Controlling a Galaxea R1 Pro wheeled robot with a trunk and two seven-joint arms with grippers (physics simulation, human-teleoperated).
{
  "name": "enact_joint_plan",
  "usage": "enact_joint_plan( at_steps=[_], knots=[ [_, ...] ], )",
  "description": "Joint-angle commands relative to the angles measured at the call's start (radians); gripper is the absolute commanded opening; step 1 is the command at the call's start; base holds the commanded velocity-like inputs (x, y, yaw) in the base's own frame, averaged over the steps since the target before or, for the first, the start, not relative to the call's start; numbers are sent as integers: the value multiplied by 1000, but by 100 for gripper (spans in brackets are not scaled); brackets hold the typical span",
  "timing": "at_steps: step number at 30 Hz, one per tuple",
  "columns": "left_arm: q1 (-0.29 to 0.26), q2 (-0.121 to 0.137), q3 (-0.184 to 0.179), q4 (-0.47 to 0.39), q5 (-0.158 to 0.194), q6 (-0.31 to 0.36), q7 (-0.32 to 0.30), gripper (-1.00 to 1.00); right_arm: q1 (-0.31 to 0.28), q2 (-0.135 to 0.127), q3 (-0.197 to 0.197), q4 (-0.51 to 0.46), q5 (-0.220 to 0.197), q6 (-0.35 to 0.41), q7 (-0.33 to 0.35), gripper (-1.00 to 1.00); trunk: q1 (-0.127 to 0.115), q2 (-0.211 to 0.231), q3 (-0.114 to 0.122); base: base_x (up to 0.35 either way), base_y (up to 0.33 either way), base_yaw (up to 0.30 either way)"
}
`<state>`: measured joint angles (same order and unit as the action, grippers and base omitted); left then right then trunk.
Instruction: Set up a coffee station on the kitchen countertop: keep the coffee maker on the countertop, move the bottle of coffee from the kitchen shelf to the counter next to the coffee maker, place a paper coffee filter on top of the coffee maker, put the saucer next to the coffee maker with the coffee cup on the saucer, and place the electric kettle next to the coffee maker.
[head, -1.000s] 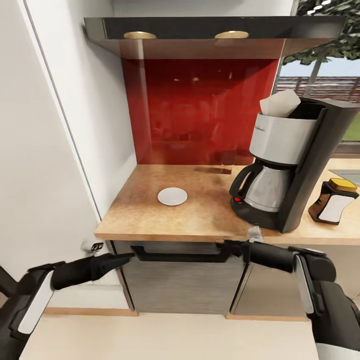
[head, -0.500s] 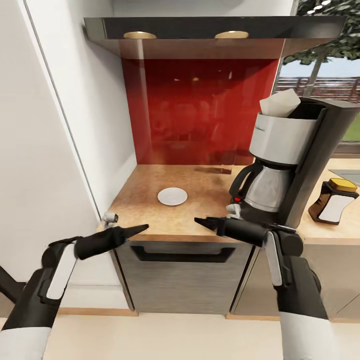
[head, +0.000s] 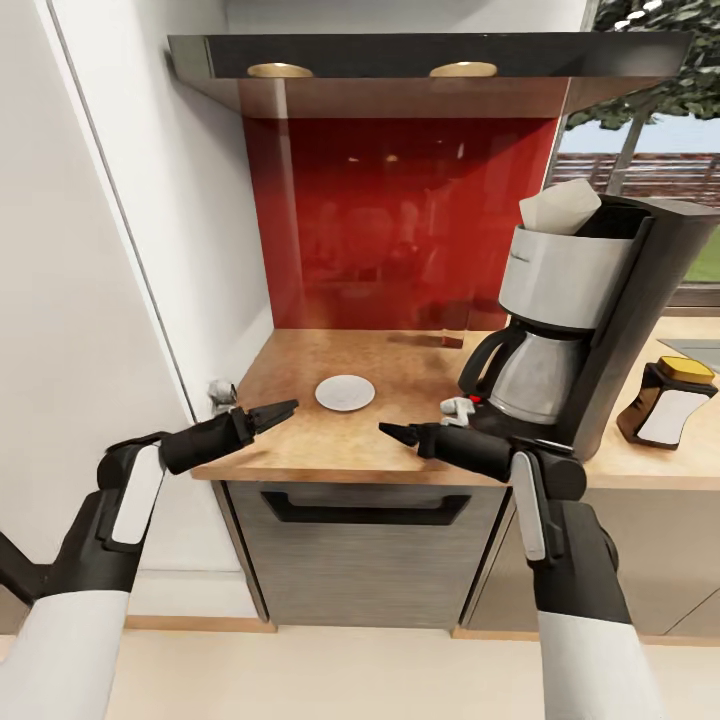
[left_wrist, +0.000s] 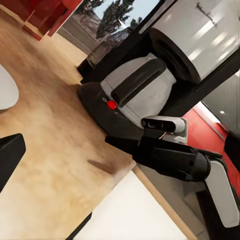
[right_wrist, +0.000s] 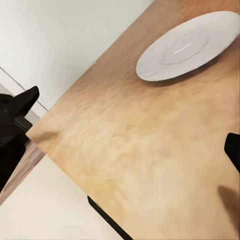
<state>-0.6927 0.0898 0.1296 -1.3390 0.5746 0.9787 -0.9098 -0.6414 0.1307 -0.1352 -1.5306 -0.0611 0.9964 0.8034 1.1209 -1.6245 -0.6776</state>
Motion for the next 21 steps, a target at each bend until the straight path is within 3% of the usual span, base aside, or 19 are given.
enact_joint_plan(
  at_steps=[1,5,9,14,17,19,21],
  knots=[
    [-1,-6,3,2,-1,4,2,100,-2,4,-2,2,-6,8,-10,100,0,0,-1,0,0,0],
    [-2,-64,9,8,-1,1,58,100,-21,21,-2,12,-14,6,-107,100,0,0,-1,0,0,0],
    [-2,-96,10,9,-1,-2,73,100,-37,28,-1,16,-30,6,-131,100,0,0,-1,0,0,0],
    [-2,-106,11,10,-1,-24,78,100,-47,31,-1,18,-37,4,-151,100,0,0,-1,0,0,0],
    [-2,-109,11,11,-1,-30,79,100,-49,35,-1,18,-48,1,-238,100,0,0,-1,0,0,0],
    [-2,-109,12,11,-1,-32,80,100,-50,38,-1,18,-72,0,-274,100,0,0,-1,0,0,0],
    [-2,-109,20,12,-1,-33,80,100,-49,40,2,18,-132,-1,-328,100,0,0,-1,0,0,0]
  ],
)
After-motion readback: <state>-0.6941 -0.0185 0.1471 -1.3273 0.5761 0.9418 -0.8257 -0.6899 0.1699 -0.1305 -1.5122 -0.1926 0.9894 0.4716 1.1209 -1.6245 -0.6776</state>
